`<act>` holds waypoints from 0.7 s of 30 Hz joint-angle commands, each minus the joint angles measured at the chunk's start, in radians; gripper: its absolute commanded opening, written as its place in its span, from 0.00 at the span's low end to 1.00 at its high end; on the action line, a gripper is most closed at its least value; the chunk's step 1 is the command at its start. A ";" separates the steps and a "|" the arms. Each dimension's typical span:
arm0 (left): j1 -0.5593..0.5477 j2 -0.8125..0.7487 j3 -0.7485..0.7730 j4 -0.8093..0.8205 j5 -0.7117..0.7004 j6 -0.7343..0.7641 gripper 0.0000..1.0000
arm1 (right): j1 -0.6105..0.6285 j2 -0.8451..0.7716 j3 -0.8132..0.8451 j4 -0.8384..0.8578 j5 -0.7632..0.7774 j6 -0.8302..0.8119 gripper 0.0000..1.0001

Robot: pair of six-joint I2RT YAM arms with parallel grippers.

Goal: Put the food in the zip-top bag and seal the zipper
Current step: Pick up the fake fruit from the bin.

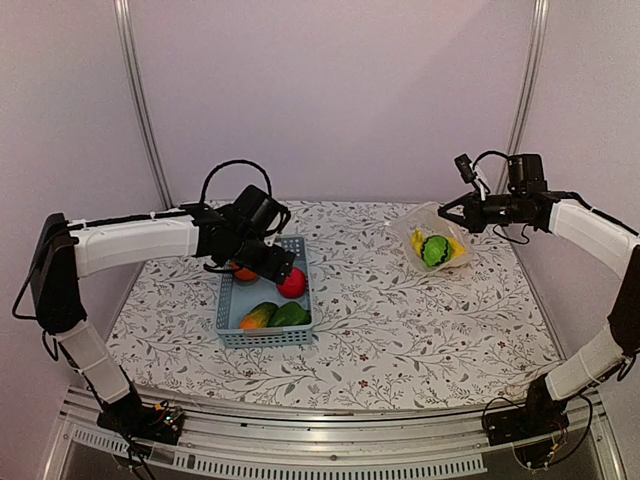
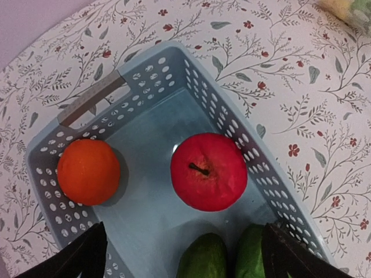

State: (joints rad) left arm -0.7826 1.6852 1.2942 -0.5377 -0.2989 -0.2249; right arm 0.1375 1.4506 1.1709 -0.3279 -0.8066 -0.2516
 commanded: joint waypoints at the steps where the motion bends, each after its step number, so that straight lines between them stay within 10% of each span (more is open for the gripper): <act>1: 0.046 0.029 -0.029 -0.044 0.123 -0.017 0.92 | -0.002 0.016 -0.010 0.006 0.007 -0.004 0.00; 21: 0.139 0.325 0.138 0.035 0.285 0.030 0.86 | -0.001 0.007 -0.009 0.006 0.020 -0.009 0.00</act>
State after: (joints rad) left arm -0.6651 1.9610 1.3705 -0.5262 -0.0296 -0.2203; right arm 0.1371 1.4628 1.1709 -0.3279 -0.7963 -0.2520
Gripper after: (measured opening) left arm 0.885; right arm 0.008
